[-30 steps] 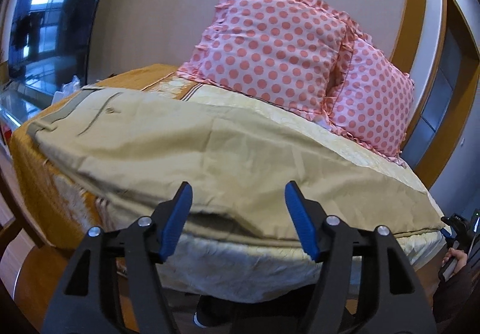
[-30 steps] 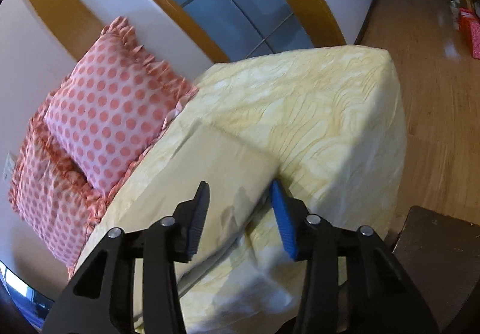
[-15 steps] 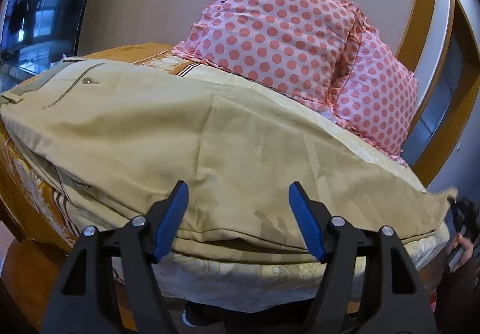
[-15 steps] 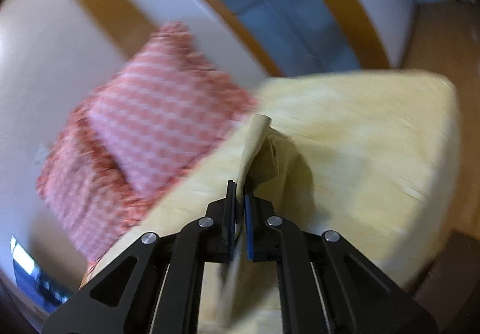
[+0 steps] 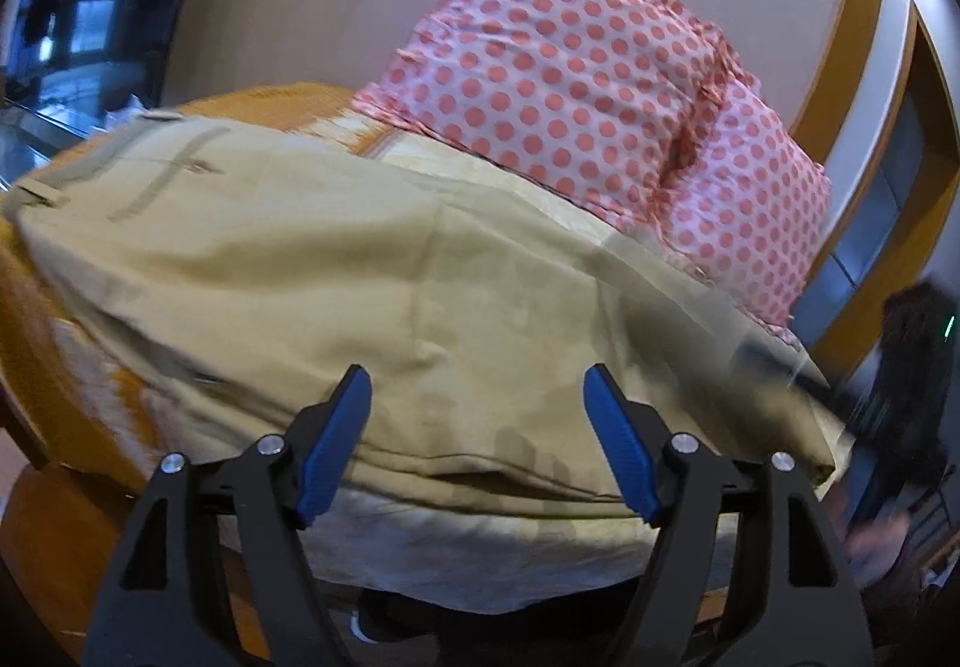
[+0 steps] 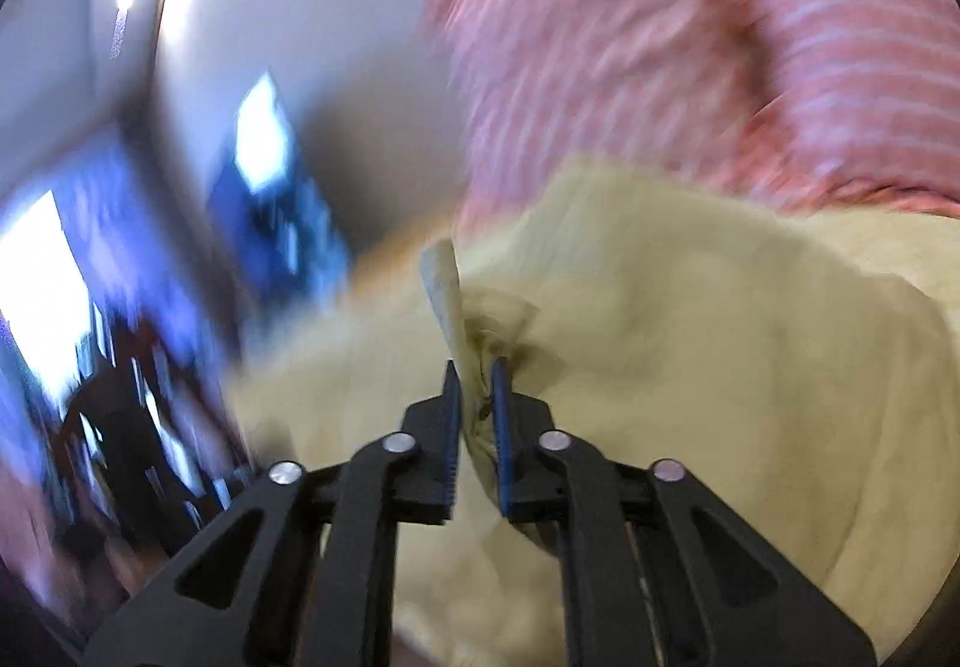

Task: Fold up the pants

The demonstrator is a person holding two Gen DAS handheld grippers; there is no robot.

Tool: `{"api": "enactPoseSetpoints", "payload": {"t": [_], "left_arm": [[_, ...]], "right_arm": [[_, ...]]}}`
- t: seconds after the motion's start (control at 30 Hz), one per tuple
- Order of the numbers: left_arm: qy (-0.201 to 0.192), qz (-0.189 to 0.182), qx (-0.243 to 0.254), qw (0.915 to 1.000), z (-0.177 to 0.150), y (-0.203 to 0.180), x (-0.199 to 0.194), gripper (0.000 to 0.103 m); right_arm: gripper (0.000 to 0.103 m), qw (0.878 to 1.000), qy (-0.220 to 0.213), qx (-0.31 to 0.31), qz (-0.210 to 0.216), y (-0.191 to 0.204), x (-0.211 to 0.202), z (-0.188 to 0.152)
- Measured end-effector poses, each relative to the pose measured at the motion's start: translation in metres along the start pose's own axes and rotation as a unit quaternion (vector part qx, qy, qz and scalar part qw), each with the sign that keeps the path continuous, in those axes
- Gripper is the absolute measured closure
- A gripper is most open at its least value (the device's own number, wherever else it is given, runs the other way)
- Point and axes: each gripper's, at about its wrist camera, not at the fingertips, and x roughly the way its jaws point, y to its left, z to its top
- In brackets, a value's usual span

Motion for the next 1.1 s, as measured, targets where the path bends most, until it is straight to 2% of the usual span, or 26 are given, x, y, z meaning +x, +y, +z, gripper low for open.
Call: {"api": "enactPoseSetpoints", "payload": {"t": [0.07, 0.13, 0.17, 0.2, 0.27, 0.3, 0.33, 0.37, 0.47, 0.53, 0.7, 0.87, 1.0, 1.03, 1.1], "left_arm": [[-0.016, 0.015, -0.005, 0.9997, 0.002, 0.011, -0.012, 0.030], [-0.041, 0.038, -0.018, 0.9983, 0.008, 0.024, -0.025, 0.030], [-0.051, 0.050, -0.025, 0.9971, 0.010, 0.031, -0.029, 0.030], [-0.058, 0.062, -0.036, 0.9957, 0.012, 0.039, -0.033, 0.030], [-0.070, 0.093, -0.066, 0.9910, 0.016, 0.060, -0.039, 0.030], [-0.074, 0.116, -0.083, 0.9870, 0.019, 0.072, -0.041, 0.030], [-0.077, 0.129, -0.094, 0.9841, 0.021, 0.080, -0.043, 0.030], [-0.080, 0.138, -0.104, 0.9817, 0.023, 0.088, -0.045, 0.030], [-0.087, 0.156, -0.133, 0.9749, 0.031, 0.115, -0.048, 0.031], [-0.089, 0.164, -0.145, 0.9717, 0.036, 0.128, -0.048, 0.031], [-0.089, 0.170, -0.162, 0.9679, 0.053, 0.152, -0.039, 0.031], [-0.080, 0.175, -0.162, 0.9678, 0.050, 0.155, -0.032, 0.029], [-0.078, 0.136, -0.149, 0.9764, 0.039, 0.132, -0.028, 0.025], [-0.072, 0.105, -0.141, 0.9817, 0.035, 0.123, -0.023, 0.025], [-0.063, 0.086, -0.131, 0.9856, 0.031, 0.109, -0.017, 0.024]], "right_arm": [[0.082, 1.000, 0.012, -0.008, 0.006, 0.009, 0.007, -0.013], [0.065, 1.000, -0.005, 0.002, 0.010, 0.008, 0.000, -0.012], [0.049, 1.000, -0.018, 0.007, 0.005, 0.006, -0.003, -0.008], [0.041, 0.999, -0.032, 0.014, -0.002, 0.002, -0.006, -0.005], [0.041, 0.998, -0.042, 0.018, -0.033, -0.007, -0.005, -0.001], [0.042, 0.998, -0.034, 0.015, -0.050, -0.010, -0.002, 0.000], [0.043, 0.997, -0.009, 0.008, -0.070, -0.010, 0.006, -0.001], [0.044, 0.996, 0.025, 0.000, -0.080, -0.011, 0.020, -0.003], [0.042, 0.994, 0.026, -0.041, -0.101, 0.002, 0.024, -0.014], [0.040, 0.994, 0.022, -0.044, -0.102, 0.005, 0.024, -0.016], [0.035, 0.995, 0.017, -0.038, -0.089, 0.004, 0.023, -0.015], [0.032, 0.996, 0.015, -0.039, -0.084, 0.003, 0.024, -0.015], [0.027, 0.996, 0.009, -0.044, -0.082, 0.004, 0.026, -0.016], [0.026, 0.995, 0.009, -0.046, -0.082, 0.005, 0.026, -0.016], [0.025, 0.996, 0.008, -0.047, -0.081, 0.005, 0.027, -0.016]]}}
